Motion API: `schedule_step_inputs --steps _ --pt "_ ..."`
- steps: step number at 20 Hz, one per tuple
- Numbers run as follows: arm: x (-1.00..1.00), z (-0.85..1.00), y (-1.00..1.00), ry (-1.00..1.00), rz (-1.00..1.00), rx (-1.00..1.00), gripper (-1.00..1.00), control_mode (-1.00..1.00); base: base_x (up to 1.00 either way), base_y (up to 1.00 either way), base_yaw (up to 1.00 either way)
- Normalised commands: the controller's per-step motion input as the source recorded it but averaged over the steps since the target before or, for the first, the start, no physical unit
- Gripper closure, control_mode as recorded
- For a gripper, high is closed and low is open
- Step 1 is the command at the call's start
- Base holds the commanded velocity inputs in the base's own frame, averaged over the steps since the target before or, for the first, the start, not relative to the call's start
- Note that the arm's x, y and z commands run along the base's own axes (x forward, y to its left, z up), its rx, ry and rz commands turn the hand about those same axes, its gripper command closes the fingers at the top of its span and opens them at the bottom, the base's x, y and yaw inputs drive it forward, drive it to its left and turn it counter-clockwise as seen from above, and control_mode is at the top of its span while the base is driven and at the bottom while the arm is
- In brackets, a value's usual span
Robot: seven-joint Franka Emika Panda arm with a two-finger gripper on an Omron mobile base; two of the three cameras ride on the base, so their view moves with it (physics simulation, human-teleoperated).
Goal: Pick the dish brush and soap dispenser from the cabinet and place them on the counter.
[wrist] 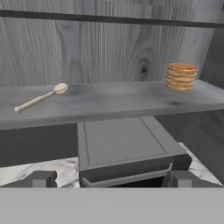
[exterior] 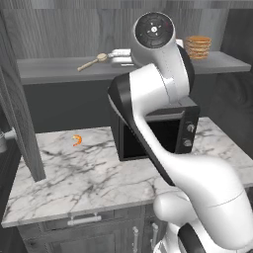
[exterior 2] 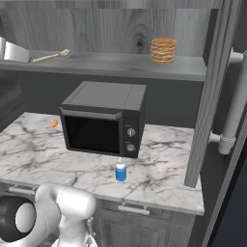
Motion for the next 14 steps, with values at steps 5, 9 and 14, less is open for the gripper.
schedule_step_inputs --steps 5,9,14 --pt "0.28 -0.12 0.09 0.0 -0.03 0.0 -1.0 -1.0 0.0 0.0 0.0" --pt "0.26 -0.09 0.09 0.0 -0.03 0.0 -1.0 -1.0 0.0 0.0 0.0" --pt "0.25 -0.04 0.11 0.0 -0.04 0.0 -1.0 -1.0 0.0 0.0 0.0"
